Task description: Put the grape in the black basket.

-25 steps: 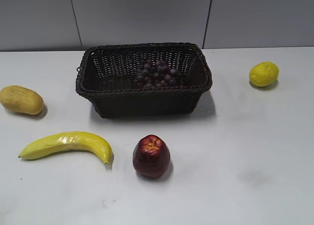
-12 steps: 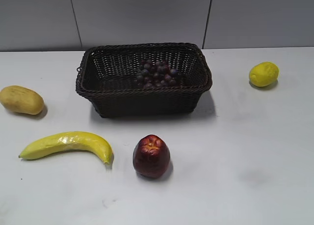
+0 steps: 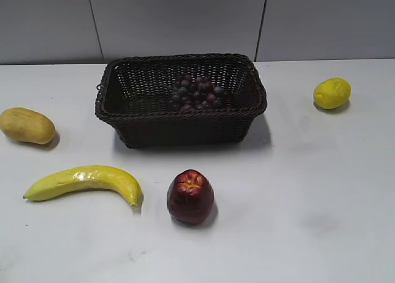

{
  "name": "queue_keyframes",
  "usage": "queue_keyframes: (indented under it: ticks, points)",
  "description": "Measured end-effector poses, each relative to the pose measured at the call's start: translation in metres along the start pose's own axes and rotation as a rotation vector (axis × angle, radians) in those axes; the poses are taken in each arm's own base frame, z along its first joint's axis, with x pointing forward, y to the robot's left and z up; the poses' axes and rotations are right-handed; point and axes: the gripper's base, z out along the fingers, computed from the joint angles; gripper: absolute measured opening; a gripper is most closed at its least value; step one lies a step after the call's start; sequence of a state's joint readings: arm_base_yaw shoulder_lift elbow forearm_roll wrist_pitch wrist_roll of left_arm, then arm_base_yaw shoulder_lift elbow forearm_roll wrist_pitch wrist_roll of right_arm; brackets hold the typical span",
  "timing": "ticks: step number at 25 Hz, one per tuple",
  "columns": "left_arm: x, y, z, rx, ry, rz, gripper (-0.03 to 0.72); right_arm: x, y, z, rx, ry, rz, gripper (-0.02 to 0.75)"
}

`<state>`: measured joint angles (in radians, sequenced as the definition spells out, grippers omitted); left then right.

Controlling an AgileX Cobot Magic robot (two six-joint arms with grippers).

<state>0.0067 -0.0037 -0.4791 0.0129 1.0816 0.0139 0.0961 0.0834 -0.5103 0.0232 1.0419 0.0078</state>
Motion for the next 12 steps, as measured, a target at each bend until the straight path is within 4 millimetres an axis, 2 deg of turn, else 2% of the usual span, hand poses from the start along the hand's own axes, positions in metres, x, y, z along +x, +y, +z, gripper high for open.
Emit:
queue_keyframes:
  ticks: [4, 12]
  points:
    - [0.0, 0.0, 0.0, 0.0, 0.0, 0.0, 0.237, 0.0064, 0.0002, -0.0112, 0.008, -0.081, 0.004, 0.583]
    - [0.0, 0.0, 0.0, 0.0, 0.0, 0.0, 0.237, 0.0073, 0.0003, -0.012, 0.007, -0.087, 0.004, 0.583]
